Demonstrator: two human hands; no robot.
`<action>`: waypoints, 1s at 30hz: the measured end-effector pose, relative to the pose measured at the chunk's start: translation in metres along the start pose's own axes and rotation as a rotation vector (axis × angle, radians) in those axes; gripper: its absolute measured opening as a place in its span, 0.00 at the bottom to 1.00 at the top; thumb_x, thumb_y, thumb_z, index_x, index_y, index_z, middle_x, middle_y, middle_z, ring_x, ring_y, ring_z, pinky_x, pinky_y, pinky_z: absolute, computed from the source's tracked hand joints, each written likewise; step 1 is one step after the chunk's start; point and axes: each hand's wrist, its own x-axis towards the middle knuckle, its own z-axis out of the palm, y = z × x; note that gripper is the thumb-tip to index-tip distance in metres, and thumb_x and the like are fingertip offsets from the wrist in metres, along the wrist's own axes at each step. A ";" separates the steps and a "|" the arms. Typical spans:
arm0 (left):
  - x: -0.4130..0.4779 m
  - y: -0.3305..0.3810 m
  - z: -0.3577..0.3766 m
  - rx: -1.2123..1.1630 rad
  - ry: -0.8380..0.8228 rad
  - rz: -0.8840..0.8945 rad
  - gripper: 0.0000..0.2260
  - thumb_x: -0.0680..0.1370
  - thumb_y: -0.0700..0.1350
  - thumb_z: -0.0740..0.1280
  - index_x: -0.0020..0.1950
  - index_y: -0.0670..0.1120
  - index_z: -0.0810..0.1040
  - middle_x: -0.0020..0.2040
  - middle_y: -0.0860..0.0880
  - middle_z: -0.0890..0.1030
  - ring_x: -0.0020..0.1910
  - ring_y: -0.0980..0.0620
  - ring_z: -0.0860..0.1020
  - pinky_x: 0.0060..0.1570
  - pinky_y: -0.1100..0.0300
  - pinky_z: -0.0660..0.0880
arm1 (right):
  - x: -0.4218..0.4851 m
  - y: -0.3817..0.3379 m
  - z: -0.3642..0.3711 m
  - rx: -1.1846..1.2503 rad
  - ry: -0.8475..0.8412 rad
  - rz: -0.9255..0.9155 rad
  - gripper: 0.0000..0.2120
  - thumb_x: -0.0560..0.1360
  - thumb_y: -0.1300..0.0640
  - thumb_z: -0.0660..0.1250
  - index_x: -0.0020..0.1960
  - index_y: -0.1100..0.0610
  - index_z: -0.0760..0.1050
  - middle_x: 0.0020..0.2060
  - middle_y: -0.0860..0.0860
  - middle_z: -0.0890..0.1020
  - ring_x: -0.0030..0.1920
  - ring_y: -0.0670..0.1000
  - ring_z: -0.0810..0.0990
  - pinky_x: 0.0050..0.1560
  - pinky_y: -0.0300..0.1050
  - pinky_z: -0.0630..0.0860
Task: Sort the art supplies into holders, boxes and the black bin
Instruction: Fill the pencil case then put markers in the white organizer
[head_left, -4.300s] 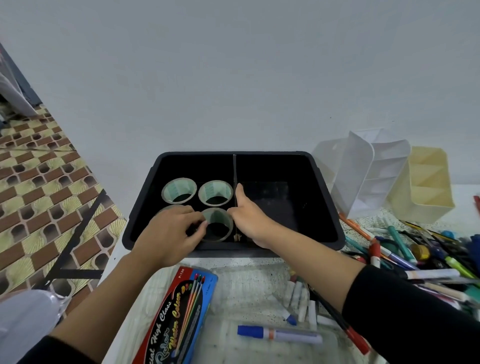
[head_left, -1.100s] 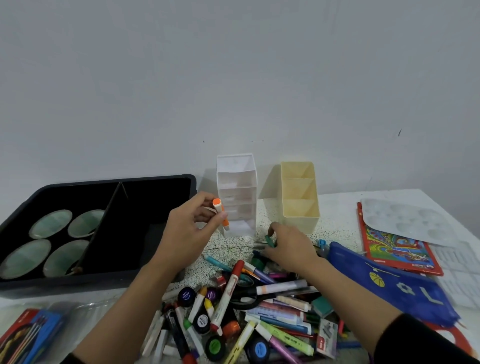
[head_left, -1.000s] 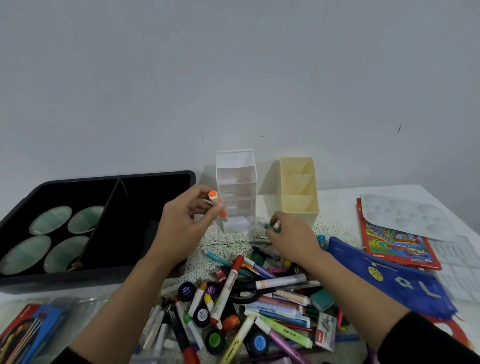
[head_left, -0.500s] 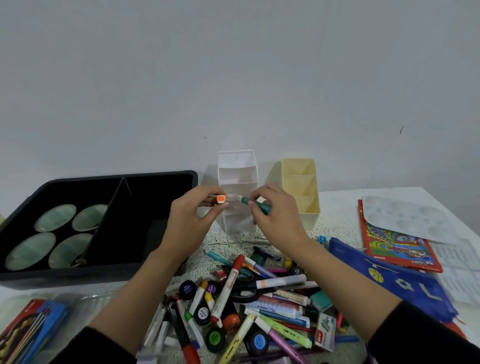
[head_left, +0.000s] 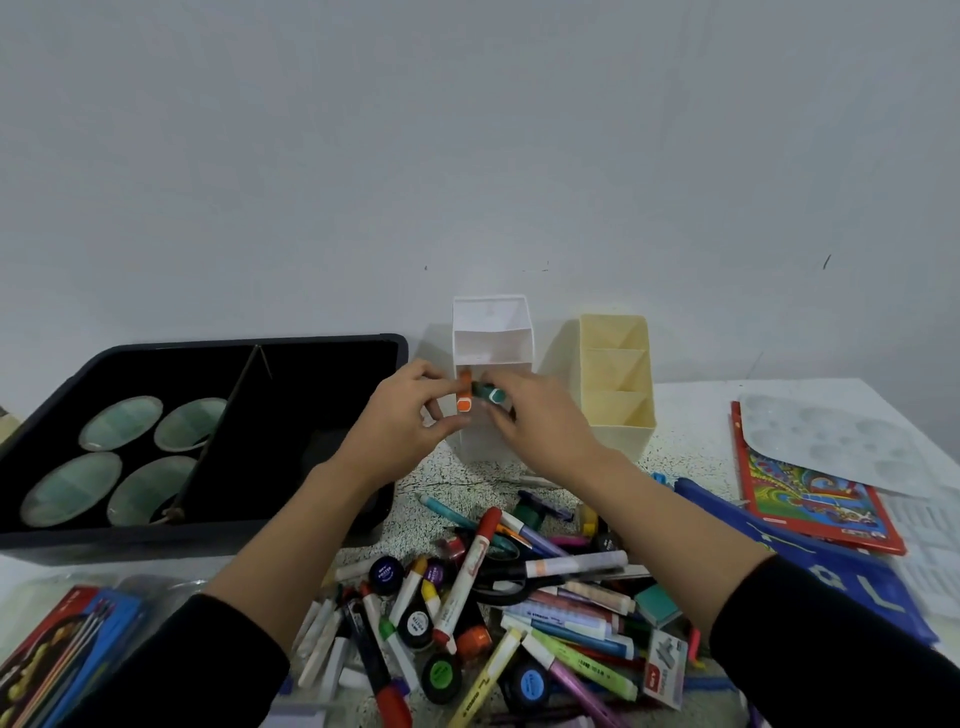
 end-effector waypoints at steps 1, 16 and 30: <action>0.001 -0.001 -0.002 0.024 -0.030 0.000 0.16 0.77 0.52 0.73 0.65 0.53 0.82 0.50 0.58 0.74 0.42 0.57 0.76 0.44 0.68 0.72 | 0.003 0.002 0.000 0.002 -0.011 -0.002 0.08 0.79 0.57 0.67 0.58 0.52 0.79 0.48 0.48 0.84 0.44 0.51 0.81 0.46 0.52 0.79; 0.000 -0.001 -0.002 -0.341 0.008 -0.064 0.07 0.78 0.44 0.73 0.55 0.45 0.84 0.54 0.50 0.82 0.55 0.56 0.83 0.59 0.60 0.79 | 0.002 0.018 0.002 0.001 -0.115 -0.062 0.13 0.81 0.54 0.66 0.65 0.50 0.78 0.58 0.48 0.83 0.48 0.48 0.80 0.50 0.48 0.78; 0.018 -0.002 0.000 -0.498 0.010 -0.359 0.19 0.73 0.43 0.78 0.63 0.49 0.82 0.53 0.54 0.84 0.49 0.59 0.83 0.38 0.66 0.79 | 0.017 0.023 0.010 -0.229 -0.285 0.009 0.12 0.84 0.59 0.58 0.66 0.54 0.72 0.53 0.57 0.83 0.34 0.52 0.74 0.39 0.48 0.76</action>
